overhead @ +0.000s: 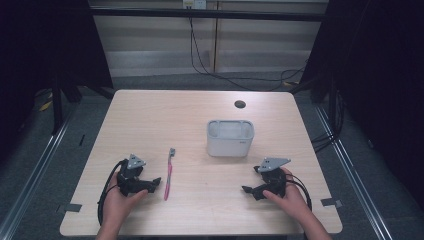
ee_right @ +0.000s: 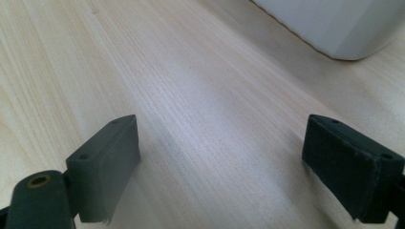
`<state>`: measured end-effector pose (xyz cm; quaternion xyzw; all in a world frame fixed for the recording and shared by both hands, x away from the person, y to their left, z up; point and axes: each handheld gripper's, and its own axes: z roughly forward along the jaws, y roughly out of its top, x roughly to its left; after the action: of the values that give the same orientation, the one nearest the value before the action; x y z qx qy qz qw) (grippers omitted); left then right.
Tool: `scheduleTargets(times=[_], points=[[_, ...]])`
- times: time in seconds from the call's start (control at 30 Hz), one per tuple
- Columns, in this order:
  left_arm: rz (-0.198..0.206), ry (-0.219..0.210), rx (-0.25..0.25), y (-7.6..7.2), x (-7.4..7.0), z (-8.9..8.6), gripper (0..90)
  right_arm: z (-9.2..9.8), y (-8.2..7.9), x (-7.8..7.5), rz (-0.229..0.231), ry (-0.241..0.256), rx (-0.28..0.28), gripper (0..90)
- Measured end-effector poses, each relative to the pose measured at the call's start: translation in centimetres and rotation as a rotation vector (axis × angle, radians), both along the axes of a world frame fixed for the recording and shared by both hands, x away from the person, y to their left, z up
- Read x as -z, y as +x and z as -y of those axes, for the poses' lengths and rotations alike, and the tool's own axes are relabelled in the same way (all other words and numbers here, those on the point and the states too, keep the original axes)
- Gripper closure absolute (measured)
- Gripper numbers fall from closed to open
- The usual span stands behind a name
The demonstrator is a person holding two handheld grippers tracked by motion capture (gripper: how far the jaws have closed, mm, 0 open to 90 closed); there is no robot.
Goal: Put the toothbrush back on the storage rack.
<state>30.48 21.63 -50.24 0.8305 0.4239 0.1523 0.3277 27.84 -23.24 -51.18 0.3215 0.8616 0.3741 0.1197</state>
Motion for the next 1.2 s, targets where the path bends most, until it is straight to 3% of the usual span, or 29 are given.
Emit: scheduleTargets(times=[0.5,0.93,1.03,1.2], points=[[-0.010,-0.015,-0.024,0.1,-0.1,0.0,17.5,0.0,0.0,0.0,0.000,-0.001,-0.001,11.9],[-0.136,0.002,-0.090,0.8,-1.3,0.2,28.1,0.0,0.0,0.0,0.000,0.001,-0.001,11.9],[-0.169,0.022,-0.097,1.2,-1.6,0.4,29.4,0.0,0.0,0.0,0.002,-0.001,-0.003,11.8],[-0.184,0.031,-0.100,1.5,-1.8,0.6,30.1,0.0,0.0,0.0,0.001,-0.001,-0.002,11.8]])
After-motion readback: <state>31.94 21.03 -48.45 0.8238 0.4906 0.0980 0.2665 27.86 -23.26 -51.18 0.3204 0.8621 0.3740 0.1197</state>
